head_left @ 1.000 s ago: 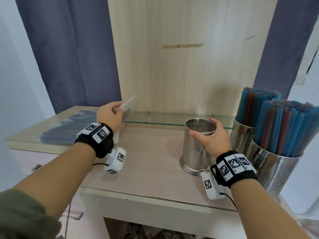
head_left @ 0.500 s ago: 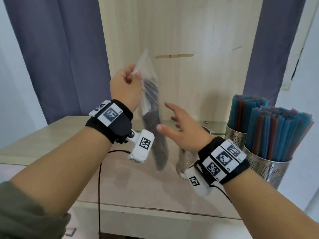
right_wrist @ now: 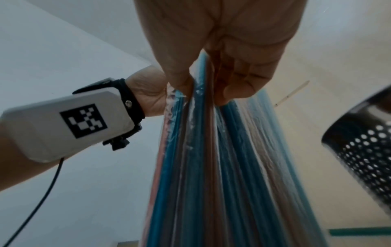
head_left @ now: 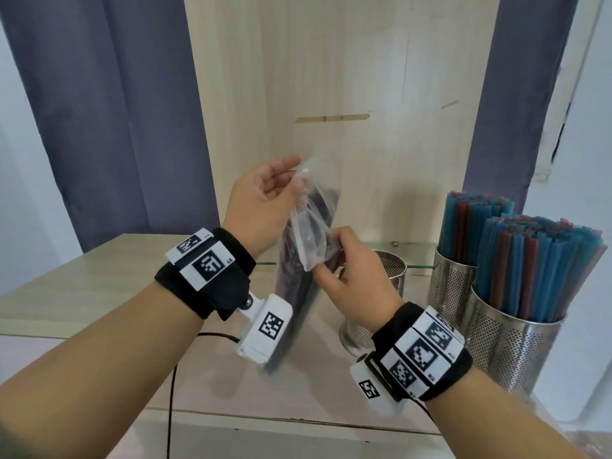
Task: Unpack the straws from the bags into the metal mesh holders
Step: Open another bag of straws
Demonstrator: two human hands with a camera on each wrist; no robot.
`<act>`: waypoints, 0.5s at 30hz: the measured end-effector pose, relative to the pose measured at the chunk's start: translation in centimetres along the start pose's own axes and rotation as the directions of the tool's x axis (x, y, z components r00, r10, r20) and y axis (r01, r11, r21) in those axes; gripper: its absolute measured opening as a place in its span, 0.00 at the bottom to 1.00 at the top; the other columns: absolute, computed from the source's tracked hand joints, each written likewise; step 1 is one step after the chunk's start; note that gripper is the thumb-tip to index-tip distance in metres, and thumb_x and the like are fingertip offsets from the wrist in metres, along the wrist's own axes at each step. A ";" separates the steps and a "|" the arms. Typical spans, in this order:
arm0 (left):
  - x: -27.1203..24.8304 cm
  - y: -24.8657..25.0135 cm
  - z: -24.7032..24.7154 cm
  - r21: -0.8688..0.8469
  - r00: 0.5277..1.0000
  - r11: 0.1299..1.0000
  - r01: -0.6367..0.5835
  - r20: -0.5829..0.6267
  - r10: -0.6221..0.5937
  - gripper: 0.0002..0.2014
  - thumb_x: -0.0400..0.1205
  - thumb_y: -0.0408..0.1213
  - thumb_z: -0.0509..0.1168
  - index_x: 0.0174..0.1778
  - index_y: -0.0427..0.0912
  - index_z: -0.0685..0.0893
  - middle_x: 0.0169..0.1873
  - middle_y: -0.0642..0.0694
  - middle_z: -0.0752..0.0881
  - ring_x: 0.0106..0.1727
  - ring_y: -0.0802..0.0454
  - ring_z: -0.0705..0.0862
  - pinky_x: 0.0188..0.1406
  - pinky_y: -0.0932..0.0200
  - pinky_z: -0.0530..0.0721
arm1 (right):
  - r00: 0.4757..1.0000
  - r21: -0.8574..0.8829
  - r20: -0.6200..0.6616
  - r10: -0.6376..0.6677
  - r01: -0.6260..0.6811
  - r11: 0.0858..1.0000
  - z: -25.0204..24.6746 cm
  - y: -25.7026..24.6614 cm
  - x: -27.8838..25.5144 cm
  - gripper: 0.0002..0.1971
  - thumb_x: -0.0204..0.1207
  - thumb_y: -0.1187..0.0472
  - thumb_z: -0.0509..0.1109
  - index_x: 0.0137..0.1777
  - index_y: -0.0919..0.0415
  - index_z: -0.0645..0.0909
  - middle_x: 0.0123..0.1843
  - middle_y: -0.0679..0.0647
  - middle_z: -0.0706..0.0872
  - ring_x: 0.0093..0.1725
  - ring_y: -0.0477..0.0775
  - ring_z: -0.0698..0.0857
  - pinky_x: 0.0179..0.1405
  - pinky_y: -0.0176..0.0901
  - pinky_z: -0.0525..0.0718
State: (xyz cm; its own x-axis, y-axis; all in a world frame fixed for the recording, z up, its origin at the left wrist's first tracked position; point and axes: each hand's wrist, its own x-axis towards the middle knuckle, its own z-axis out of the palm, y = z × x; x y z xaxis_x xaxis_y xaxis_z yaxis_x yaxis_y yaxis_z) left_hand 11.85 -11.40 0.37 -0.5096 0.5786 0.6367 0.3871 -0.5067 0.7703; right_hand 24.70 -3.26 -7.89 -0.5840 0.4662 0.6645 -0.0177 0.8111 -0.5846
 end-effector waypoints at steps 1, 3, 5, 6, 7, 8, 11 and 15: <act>-0.1 0.1 0.1 -0.001 1.000 1.000 -0.023 -0.002 0.023 0.13 0.83 0.29 0.67 0.63 0.40 0.82 0.47 0.45 0.86 0.48 0.56 0.86 0.51 0.63 0.87 | 1.000 0.014 -0.001 0.000 0.000 1.000 -0.2 -0.3 -0.2 0.12 0.79 0.57 0.72 0.56 0.51 0.72 0.41 0.43 0.82 0.33 0.37 0.79 0.33 0.28 0.72; -0.4 -0.1 0.3 0.020 0.998 0.998 -0.054 -0.015 0.054 0.11 0.83 0.29 0.67 0.61 0.42 0.81 0.45 0.47 0.86 0.46 0.56 0.86 0.51 0.63 0.87 | 0.999 0.020 0.030 0.019 -0.020 1.000 -0.6 -0.7 -0.4 0.12 0.80 0.57 0.71 0.59 0.52 0.73 0.41 0.45 0.83 0.32 0.37 0.79 0.33 0.28 0.72; -0.6 -1.0 0.4 0.061 0.998 0.997 -0.045 -0.032 0.047 0.11 0.83 0.31 0.67 0.60 0.43 0.82 0.45 0.47 0.86 0.47 0.54 0.86 0.53 0.58 0.88 | 0.997 -0.027 0.078 0.029 -0.027 0.999 -0.9 -0.6 -0.5 0.11 0.80 0.57 0.70 0.57 0.52 0.71 0.39 0.42 0.80 0.33 0.33 0.78 0.33 0.27 0.72; -0.7 -1.5 0.4 0.087 0.999 0.996 -0.036 -0.034 0.039 0.10 0.83 0.31 0.67 0.60 0.44 0.83 0.45 0.47 0.86 0.47 0.52 0.86 0.55 0.54 0.88 | 0.995 -0.047 0.094 0.035 -0.031 0.998 -1.0 -0.5 -0.6 0.11 0.81 0.58 0.70 0.57 0.51 0.70 0.38 0.41 0.78 0.34 0.31 0.78 0.33 0.26 0.72; -0.8 -2.0 0.4 0.120 0.999 0.992 -0.032 -0.032 0.036 0.10 0.83 0.32 0.68 0.59 0.44 0.83 0.47 0.47 0.87 0.48 0.52 0.86 0.57 0.51 0.88 | 0.994 -0.055 0.104 0.044 -0.039 0.998 -1.1 -0.3 -0.6 0.11 0.81 0.58 0.70 0.56 0.51 0.70 0.36 0.40 0.77 0.34 0.29 0.78 0.34 0.25 0.72; -0.8 -2.5 0.2 0.161 0.999 0.986 -0.037 -0.028 0.042 0.09 0.83 0.33 0.68 0.59 0.45 0.83 0.48 0.46 0.87 0.49 0.52 0.86 0.58 0.50 0.87 | 0.993 -0.054 0.110 0.049 -0.043 0.998 -1.2 -0.2 -0.6 0.11 0.81 0.59 0.69 0.56 0.51 0.69 0.36 0.40 0.76 0.34 0.28 0.78 0.33 0.25 0.72; -0.8 -3.4 -0.5 0.341 0.996 0.936 -0.087 -0.001 0.093 0.11 0.83 0.36 0.68 0.62 0.45 0.83 0.50 0.51 0.88 0.48 0.57 0.86 0.54 0.58 0.87 | 0.988 -0.042 0.147 0.050 -0.044 0.998 -1.8 -0.4 -0.2 0.13 0.79 0.61 0.71 0.57 0.51 0.71 0.41 0.39 0.78 0.37 0.29 0.79 0.35 0.25 0.72; -0.9 -3.5 -1.2 0.494 0.986 0.855 -0.158 0.026 0.167 0.13 0.83 0.38 0.68 0.63 0.44 0.84 0.46 0.57 0.86 0.44 0.65 0.84 0.41 0.74 0.82 | 0.967 0.305 0.181 0.177 -0.226 0.925 -2.8 -1.8 1.6 0.18 0.72 0.65 0.71 0.60 0.52 0.74 0.54 0.45 0.80 0.46 0.41 0.80 0.40 0.31 0.78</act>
State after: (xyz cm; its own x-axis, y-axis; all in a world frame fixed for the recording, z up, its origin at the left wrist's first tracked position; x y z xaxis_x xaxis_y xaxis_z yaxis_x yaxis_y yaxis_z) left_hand 10.05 -10.89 -2.94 -0.4178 0.5022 0.7571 0.7911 -0.2087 0.5750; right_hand 26.06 -3.01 -4.48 -0.7152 0.5303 0.4552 -0.1316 0.5375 -0.8329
